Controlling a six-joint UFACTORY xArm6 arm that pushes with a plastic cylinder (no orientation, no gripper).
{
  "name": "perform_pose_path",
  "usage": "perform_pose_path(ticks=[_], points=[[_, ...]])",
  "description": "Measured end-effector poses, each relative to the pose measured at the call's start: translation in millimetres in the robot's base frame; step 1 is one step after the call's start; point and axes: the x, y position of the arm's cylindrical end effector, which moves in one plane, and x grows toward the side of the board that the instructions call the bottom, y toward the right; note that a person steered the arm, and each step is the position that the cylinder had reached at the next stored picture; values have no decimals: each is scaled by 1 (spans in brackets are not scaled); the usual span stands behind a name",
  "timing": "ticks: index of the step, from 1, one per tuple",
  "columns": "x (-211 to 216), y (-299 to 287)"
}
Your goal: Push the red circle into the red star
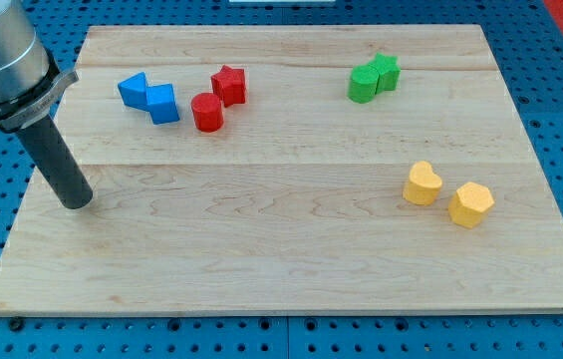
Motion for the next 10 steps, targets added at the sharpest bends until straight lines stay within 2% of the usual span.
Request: perform_pose_path(ticks=[1, 2, 3, 4, 6, 8, 9, 10], points=[[-14, 3], [-47, 27], [-47, 74], [-53, 84], [-111, 106], [-142, 107], [-123, 88], [-77, 75]])
